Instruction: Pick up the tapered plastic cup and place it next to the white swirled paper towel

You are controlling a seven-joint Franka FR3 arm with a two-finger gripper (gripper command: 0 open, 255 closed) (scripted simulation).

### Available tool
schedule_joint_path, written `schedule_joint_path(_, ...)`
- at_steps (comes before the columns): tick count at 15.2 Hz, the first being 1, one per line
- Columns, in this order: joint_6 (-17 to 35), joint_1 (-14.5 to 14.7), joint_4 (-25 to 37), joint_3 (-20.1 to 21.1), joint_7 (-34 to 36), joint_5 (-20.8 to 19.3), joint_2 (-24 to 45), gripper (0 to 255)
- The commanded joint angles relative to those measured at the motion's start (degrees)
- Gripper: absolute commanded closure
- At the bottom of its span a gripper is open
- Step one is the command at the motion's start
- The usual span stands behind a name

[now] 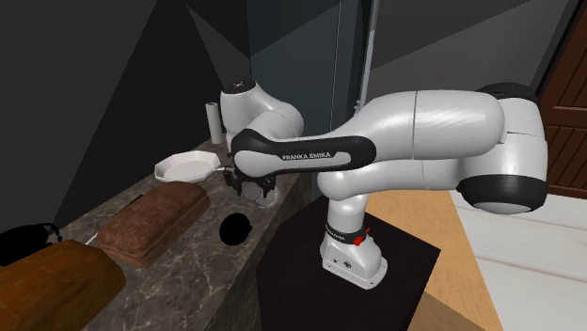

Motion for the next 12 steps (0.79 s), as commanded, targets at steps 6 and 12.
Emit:
schedule_joint_path(6,-5.0,-1.4,4.1,-4.3,-0.8,-3.8,-1.2,255)
schedule_joint_path(12,-8.9,-2.8,8.1,-7.4,-1.5,-6.6,-1.3,255)
